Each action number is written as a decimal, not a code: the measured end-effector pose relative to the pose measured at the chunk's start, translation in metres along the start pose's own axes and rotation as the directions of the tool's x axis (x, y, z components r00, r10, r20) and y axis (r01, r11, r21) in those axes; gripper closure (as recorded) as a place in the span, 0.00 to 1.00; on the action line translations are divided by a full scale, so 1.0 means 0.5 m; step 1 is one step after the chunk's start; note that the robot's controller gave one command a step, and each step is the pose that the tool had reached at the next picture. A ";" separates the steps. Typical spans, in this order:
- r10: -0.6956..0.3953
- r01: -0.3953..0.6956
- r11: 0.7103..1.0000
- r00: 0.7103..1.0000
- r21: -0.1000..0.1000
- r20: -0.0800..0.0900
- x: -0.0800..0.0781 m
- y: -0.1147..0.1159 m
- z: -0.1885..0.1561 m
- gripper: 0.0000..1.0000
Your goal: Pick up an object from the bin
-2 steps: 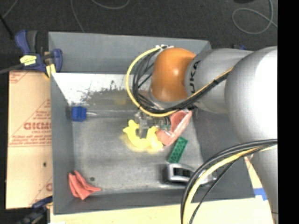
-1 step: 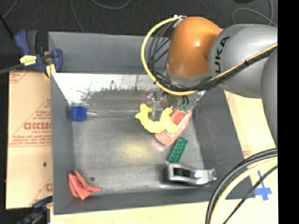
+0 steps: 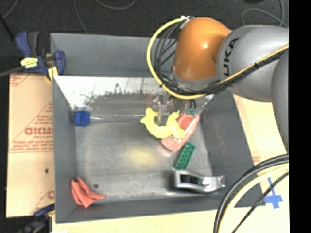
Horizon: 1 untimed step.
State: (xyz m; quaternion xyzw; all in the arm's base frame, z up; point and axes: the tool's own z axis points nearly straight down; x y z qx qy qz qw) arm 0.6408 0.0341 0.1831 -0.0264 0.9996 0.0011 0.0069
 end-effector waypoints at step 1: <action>0.037 -0.037 0.999 0.999 0.000 0.012 0.031 0.023 -0.325 1.00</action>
Offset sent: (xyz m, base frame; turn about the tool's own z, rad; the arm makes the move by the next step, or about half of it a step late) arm 0.0000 0.0000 0.0000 0.0000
